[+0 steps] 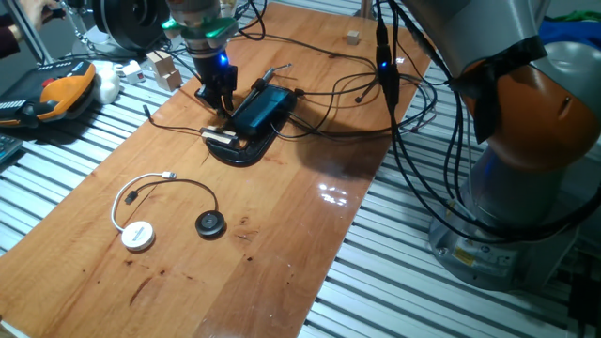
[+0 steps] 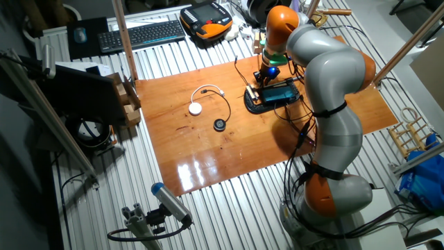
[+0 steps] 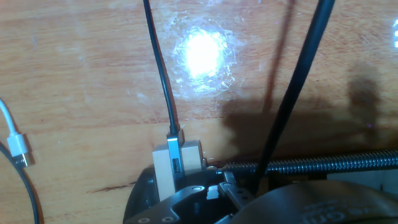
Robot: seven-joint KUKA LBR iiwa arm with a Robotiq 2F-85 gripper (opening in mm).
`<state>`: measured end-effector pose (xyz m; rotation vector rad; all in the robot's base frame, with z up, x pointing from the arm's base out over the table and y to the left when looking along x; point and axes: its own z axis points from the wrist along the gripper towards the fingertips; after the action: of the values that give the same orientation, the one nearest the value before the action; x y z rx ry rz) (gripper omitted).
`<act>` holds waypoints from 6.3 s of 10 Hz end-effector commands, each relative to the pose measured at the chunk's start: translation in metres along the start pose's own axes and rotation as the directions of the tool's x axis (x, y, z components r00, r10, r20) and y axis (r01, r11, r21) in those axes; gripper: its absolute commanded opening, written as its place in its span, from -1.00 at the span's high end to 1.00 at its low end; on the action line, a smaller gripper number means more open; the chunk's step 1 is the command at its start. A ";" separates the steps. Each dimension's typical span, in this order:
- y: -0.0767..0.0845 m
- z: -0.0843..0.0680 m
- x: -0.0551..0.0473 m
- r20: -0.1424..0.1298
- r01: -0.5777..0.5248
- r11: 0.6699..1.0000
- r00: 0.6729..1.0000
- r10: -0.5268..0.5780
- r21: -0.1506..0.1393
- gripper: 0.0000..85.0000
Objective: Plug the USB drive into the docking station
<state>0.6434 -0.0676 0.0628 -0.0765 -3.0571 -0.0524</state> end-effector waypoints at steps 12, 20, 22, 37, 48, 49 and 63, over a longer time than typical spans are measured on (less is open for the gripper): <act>-0.003 0.009 0.002 -0.034 0.015 1.000 0.999 -0.015 0.007 0.20; -0.002 0.012 0.002 -0.033 0.017 1.000 0.999 -0.017 0.001 0.20; -0.002 0.012 0.002 -0.031 0.017 1.000 0.999 -0.017 0.001 0.20; -0.002 0.013 0.002 -0.029 0.038 0.999 0.999 -0.038 0.005 1.00; -0.002 -0.010 0.003 0.019 0.021 1.000 1.000 -0.022 0.018 1.00; -0.002 -0.014 0.003 0.025 0.018 1.000 1.000 -0.019 0.019 1.00; 0.039 -0.082 0.016 0.181 0.025 1.000 0.983 -0.024 -0.006 1.00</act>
<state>0.6369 -0.0298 0.1473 -0.0449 -3.2421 -0.0626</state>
